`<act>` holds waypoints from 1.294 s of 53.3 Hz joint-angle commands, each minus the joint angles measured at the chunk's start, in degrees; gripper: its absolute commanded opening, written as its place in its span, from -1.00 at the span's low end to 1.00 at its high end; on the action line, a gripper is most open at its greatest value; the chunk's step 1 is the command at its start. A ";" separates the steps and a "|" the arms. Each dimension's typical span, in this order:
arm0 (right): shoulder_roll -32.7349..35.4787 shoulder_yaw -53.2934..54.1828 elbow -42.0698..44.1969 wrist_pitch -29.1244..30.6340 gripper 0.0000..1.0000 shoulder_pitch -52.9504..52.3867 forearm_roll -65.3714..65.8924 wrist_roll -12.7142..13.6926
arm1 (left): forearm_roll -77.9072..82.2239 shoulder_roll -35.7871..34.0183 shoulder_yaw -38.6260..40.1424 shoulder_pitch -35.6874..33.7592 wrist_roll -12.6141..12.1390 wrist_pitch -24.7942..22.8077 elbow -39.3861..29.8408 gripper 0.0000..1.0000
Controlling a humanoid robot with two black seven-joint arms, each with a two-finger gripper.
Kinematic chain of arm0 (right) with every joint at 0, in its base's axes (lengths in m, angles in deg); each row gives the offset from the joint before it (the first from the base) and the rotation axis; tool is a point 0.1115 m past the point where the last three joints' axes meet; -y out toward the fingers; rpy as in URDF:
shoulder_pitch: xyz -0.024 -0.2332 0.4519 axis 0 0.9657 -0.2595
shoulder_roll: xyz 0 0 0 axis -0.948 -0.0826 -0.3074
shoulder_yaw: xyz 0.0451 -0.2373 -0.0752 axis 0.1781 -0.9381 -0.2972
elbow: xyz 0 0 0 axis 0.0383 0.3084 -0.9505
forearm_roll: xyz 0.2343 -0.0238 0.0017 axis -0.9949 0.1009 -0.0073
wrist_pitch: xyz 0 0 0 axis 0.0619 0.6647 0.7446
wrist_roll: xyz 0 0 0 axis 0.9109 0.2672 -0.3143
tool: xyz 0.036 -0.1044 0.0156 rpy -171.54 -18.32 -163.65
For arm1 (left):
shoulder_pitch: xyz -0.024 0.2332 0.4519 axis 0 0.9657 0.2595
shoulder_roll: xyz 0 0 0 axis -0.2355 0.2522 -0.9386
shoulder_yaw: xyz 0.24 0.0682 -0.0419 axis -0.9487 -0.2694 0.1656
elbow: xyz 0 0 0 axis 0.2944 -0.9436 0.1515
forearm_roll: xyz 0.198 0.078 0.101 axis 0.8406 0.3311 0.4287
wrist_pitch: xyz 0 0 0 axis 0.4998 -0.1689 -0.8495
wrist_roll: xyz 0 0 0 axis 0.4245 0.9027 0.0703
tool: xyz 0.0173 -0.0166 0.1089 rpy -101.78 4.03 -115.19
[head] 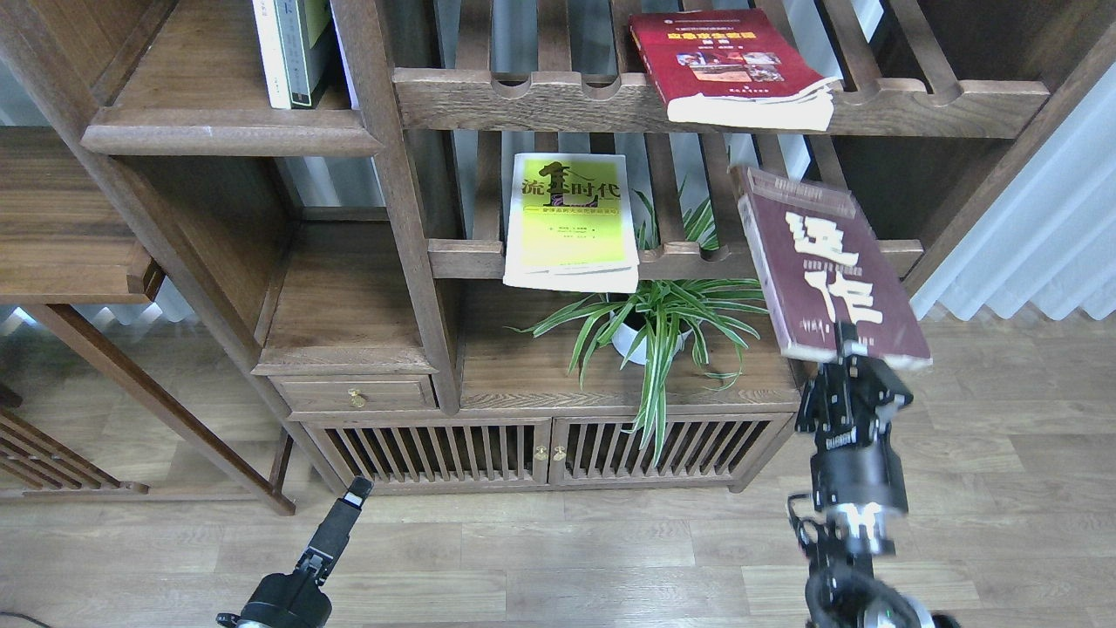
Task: Organize books on shelf
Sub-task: 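Grasp the maroon book with the right gripper and pull it off the shelf, then bring the maroon book down toward the left gripper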
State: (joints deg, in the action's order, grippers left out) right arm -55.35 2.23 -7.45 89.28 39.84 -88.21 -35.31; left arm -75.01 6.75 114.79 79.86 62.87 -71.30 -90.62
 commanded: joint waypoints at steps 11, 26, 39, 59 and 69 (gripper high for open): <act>4.30 -6.57 0.15 0.00 -0.88 10.63 -2.61 0.68 | 0.09 1.39 -1.49 -0.58 0.18 0.00 1.74 1.00; 6.58 -15.88 0.33 0.00 -0.88 10.63 -2.00 1.65 | -0.26 1.48 -3.60 -1.28 -0.26 0.00 4.56 1.00; 10.19 -25.73 0.59 0.00 -0.87 8.34 -1.21 3.23 | -0.18 1.22 -3.60 -1.55 -0.70 0.00 4.64 1.00; 11.24 -31.88 3.23 0.00 -0.87 5.10 8.72 5.87 | -0.35 1.92 -5.53 4.61 -0.53 0.00 4.20 1.00; 11.06 -33.03 5.16 0.00 -0.85 3.86 10.22 8.06 | -6.32 1.48 -10.89 3.91 -0.61 0.00 4.03 1.00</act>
State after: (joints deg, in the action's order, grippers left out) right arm -44.26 -30.38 -3.67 89.28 44.25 -78.49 -28.76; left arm -77.40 8.63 107.23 84.43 62.38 -71.30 -86.40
